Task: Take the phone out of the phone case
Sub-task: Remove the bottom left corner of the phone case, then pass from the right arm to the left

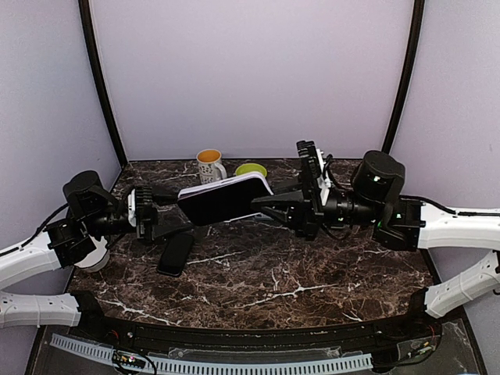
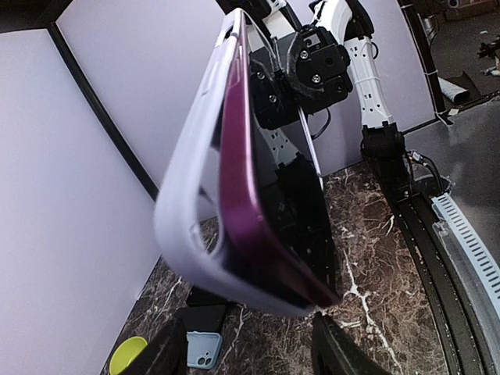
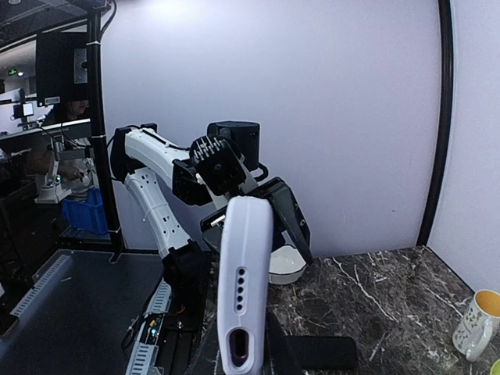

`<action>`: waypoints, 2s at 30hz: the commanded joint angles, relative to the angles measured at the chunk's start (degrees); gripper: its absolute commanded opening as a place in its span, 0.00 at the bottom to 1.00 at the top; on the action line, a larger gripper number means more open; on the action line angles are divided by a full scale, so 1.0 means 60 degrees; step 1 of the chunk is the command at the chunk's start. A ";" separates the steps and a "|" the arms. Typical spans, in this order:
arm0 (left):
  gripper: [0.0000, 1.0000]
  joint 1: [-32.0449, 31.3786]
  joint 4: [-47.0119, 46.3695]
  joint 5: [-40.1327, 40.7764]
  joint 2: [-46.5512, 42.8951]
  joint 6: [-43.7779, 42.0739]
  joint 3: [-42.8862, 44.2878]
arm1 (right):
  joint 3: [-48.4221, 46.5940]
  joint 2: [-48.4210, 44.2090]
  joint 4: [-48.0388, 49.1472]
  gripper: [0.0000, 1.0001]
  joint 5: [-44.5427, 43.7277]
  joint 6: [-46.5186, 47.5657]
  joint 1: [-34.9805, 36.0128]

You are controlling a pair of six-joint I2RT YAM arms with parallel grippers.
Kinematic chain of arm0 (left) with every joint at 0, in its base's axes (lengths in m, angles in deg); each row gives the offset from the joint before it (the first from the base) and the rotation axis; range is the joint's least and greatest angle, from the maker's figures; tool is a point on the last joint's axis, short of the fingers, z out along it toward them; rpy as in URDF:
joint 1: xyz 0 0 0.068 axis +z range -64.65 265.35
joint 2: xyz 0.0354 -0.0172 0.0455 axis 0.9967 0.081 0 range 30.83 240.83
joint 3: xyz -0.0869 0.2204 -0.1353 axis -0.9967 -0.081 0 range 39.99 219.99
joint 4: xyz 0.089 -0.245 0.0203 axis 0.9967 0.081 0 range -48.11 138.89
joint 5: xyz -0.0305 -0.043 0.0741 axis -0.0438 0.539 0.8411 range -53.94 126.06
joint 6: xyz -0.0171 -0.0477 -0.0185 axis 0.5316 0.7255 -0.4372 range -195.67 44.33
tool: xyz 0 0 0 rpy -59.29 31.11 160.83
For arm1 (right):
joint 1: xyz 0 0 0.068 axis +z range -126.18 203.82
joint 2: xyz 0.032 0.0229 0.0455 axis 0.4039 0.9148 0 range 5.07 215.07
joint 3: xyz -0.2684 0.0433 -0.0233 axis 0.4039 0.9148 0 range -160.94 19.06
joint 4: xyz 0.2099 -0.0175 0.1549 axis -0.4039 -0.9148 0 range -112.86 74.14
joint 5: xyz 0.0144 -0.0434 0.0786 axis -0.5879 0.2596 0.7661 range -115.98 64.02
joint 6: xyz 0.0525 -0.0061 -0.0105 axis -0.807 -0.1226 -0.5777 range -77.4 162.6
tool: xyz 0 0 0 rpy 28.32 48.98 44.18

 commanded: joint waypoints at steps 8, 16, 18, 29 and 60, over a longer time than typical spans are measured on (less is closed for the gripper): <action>0.56 0.0073 0.0590 0.0116 -0.0070 -0.1261 0.0055 | 0.1244 -0.1823 -0.0046 0.00 -0.1172 0.3697 -0.0385; 0.50 0.0073 0.0143 -0.2195 -0.0257 -0.1136 -0.0279 | 0.1123 -0.1607 -0.0513 0.00 -0.0068 0.4604 -0.0407; 0.49 0.0072 0.0163 -0.2494 -0.0176 -0.1088 -0.0238 | 0.1030 -0.1506 -0.0527 0.00 0.0141 0.4578 -0.0407; 0.43 0.0073 0.0364 -0.3354 0.0034 -0.1038 -0.0170 | 0.0648 -0.1151 -0.0537 0.00 0.0835 0.4388 -0.0406; 0.48 0.0066 -0.0056 -0.2716 0.0157 -0.0802 -0.0231 | 0.0145 0.0003 -0.0145 0.00 0.1128 0.3988 0.0074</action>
